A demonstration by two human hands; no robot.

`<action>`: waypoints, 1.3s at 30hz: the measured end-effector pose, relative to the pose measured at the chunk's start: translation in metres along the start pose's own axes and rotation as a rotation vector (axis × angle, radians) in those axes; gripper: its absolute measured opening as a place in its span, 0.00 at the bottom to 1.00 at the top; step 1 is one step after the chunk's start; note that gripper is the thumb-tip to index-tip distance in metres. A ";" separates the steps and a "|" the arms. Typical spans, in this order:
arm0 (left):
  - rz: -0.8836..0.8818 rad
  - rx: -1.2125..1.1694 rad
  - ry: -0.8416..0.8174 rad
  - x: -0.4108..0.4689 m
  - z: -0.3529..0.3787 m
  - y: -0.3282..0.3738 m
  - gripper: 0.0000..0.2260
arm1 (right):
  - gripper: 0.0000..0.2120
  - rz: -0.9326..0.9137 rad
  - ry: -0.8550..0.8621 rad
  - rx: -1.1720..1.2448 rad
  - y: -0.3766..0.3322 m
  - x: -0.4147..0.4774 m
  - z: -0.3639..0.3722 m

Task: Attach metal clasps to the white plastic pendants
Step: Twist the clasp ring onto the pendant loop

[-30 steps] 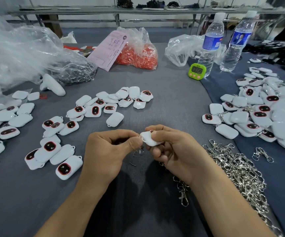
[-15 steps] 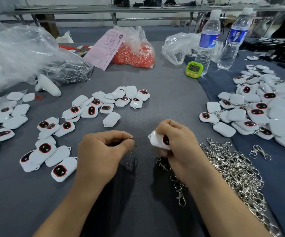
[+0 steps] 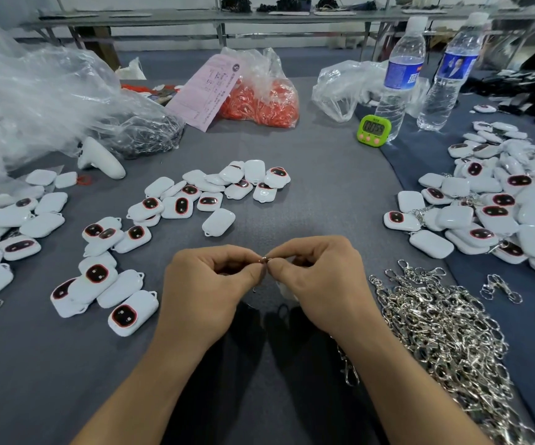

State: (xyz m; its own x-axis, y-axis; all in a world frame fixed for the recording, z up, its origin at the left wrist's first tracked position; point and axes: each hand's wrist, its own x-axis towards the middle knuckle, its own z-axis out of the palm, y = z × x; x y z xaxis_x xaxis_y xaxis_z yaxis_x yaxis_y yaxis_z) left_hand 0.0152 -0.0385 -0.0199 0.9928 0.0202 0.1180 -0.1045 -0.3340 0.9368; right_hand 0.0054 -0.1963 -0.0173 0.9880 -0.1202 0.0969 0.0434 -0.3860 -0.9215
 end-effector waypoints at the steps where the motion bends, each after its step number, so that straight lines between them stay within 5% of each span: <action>1: 0.001 -0.007 -0.007 0.000 0.000 0.000 0.10 | 0.11 -0.007 0.012 0.001 0.000 -0.001 0.000; 16: -0.099 -0.260 -0.273 0.005 -0.010 0.004 0.07 | 0.10 -0.085 -0.120 0.040 0.002 0.003 -0.011; 26: -0.098 -0.168 -0.225 0.002 -0.007 0.009 0.10 | 0.09 -0.146 -0.159 -0.016 0.001 0.002 -0.015; 32: -0.115 -0.277 -0.134 0.001 0.001 0.007 0.03 | 0.09 -0.256 -0.085 0.021 0.000 -0.001 -0.012; 39: -0.204 -0.301 -0.282 0.007 -0.007 0.005 0.09 | 0.09 -0.284 -0.097 0.072 -0.001 -0.002 -0.012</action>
State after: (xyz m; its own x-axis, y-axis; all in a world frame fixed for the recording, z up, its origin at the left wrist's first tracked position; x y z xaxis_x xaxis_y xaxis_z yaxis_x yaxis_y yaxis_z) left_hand 0.0209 -0.0330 -0.0125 0.9676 -0.2141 -0.1338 0.1235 -0.0608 0.9905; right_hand 0.0018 -0.2071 -0.0123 0.9443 0.0718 0.3212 0.3266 -0.3251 -0.8875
